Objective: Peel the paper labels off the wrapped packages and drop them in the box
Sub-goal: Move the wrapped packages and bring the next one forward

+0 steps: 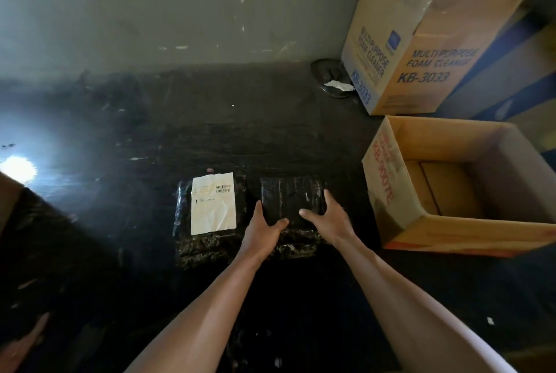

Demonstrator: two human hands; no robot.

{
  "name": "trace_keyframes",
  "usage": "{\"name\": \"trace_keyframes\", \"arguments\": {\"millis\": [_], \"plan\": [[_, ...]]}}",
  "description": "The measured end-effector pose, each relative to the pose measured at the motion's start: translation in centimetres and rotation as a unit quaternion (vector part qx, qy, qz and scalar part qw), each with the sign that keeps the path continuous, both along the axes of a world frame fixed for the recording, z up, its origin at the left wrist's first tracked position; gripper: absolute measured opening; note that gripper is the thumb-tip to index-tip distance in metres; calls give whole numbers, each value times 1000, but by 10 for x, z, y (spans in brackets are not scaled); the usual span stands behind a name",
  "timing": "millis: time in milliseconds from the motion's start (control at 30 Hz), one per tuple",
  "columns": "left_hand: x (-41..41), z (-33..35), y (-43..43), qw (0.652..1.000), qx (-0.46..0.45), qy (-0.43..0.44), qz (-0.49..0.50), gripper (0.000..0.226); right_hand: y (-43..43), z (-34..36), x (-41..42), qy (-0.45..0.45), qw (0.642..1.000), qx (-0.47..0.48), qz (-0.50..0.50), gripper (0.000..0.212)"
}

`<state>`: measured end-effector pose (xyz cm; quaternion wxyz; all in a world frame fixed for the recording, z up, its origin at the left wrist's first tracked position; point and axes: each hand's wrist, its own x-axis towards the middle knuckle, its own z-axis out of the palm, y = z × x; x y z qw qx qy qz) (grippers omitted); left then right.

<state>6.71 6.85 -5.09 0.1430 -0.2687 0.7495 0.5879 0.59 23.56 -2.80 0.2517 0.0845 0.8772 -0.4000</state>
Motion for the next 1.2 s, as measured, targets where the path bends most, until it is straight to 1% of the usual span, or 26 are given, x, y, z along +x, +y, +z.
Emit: {"name": "trace_keyframes", "arguments": {"millis": [133,233,333,467,633,733,900,1200], "plan": [[6,-7,2,998,-31,46,-6,72,-1,-6,3,15,999,-37,-35,105],[14,-4,2,996,-53,72,-15,72,3,-3,9,39,998,-37,-35,105],[27,3,2,994,-60,93,-16,72,10,5,21,59,997,-37,-17,103],[53,8,7,991,-74,113,-5,90,28,10,43,91,994,-46,31,98],[96,11,17,988,-82,129,2,90,51,7,78,90,991,-64,78,99],[129,7,26,988,-87,125,16,89,60,-4,106,87,988,-77,105,98],[178,-5,44,991,-87,97,36,89,66,-20,153,70,988,-99,91,93],[202,-16,56,993,-74,89,39,82,70,-29,177,51,990,-86,95,88]]}}
